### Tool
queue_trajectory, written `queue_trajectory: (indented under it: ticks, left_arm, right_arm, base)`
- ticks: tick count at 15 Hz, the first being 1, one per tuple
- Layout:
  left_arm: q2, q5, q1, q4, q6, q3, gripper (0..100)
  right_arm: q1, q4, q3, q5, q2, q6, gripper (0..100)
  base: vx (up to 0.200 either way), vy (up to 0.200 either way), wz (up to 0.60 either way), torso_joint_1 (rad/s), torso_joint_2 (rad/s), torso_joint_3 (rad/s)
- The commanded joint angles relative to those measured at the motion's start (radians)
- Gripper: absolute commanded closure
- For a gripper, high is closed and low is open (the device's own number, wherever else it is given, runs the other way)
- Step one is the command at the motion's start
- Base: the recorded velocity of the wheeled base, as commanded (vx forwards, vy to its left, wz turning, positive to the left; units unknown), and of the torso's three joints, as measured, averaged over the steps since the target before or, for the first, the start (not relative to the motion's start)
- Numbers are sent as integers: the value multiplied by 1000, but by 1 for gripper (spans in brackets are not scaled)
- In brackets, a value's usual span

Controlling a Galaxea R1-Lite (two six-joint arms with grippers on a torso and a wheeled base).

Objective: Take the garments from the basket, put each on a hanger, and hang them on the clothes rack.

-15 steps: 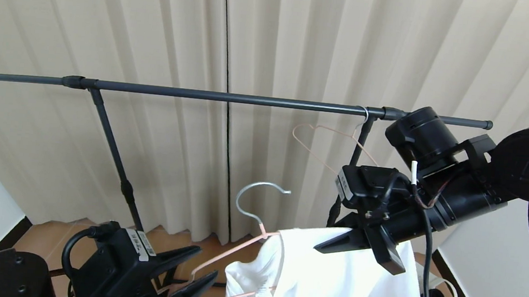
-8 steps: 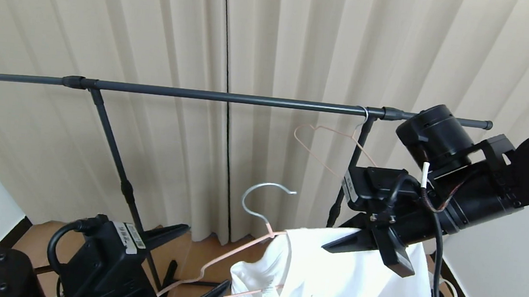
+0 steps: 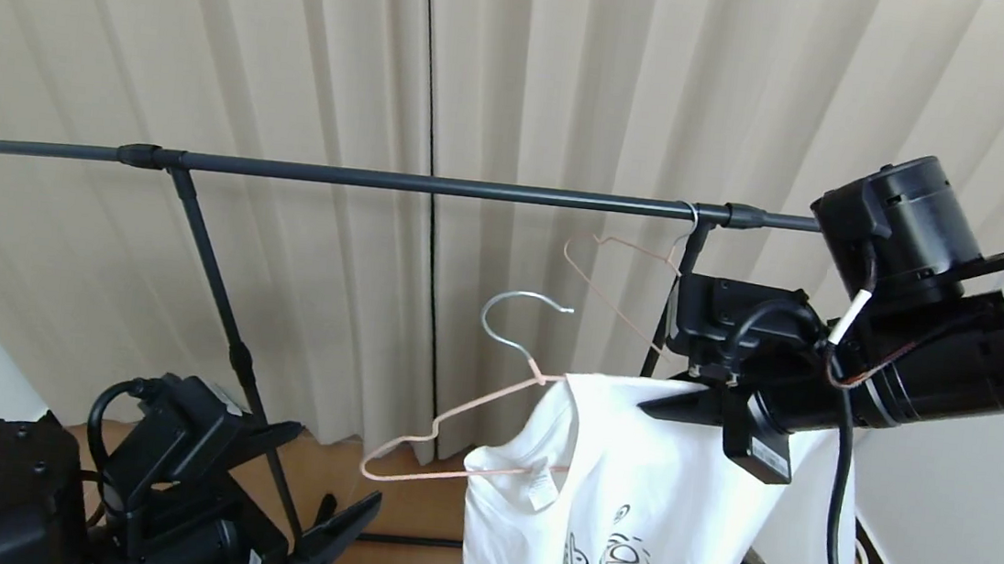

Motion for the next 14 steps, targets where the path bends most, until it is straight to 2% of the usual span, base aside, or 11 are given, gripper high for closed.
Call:
queue_trajectory:
  ticks: [1, 3, 4, 5, 7, 9, 11, 14]
  left_arm:
    - [0, 2, 6, 74, -46, -50, 0]
    - [15, 2, 0, 158, -123, -93, 0]
    - [40, 2, -10, 227, -203, -135, 0]
    - [49, 2, -14, 249, -235, -147, 0]
    - [126, 2, -30, 295, -351, -187, 0]
    - [213, 2, -42, 295, -424, -230, 0]
    - [271, 2, -59, 296, -474, -282, 0]
    - [323, 2, -62, 296, -480, -343, 0]
  right_arm:
    - [-13, -59, 67, -2, -40, 37, 100]
    - [-13, -114, 118, -10, -56, 110, 100]
    - [-14, -201, 179, -13, -74, 138, 100]
    - [-16, -246, 211, -13, -85, 138, 100]
    - [-40, -501, 360, -16, -112, 137, 100]
    - [-40, -594, 398, -30, -115, 138, 100]
    - [-39, -600, 403, -68, -114, 138, 100]
    - [-17, -617, 406, -124, -119, 144, 100]
  base:
    - [0, 0, 0, 0, 0, 0]
    - [0, 0, 0, 0, 0, 0]
    - [0, 0, 0, 0, 0, 0]
    - [0, 0, 0, 0, 0, 0]
    - [0, 0, 0, 0, 0, 0]
    - [0, 0, 0, 0, 0, 0]
    - [0, 0, 0, 0, 0, 0]
    - [0, 0, 0, 0, 0, 0]
